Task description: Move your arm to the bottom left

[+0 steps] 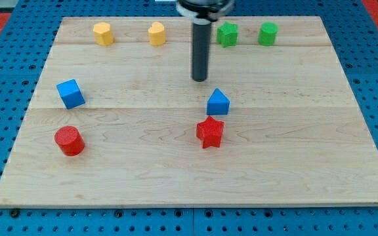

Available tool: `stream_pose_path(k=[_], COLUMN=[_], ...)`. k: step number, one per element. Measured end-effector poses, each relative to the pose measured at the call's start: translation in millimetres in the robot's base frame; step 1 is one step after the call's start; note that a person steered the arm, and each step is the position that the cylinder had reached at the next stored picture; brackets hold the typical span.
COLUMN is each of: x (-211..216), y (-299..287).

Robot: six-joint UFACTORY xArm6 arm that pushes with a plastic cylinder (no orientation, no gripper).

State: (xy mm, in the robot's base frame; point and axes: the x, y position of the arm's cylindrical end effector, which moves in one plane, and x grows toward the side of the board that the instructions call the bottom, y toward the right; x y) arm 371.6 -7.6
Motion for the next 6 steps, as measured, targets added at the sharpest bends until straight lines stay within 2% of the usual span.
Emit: stream_pose_path(k=[1, 2, 3, 4, 5, 6], x=[4.1, 60.8, 95.5, 110.5, 189.0, 169.8], y=[-84.0, -112.6, -183.7, -257.1, -198.0, -195.6])
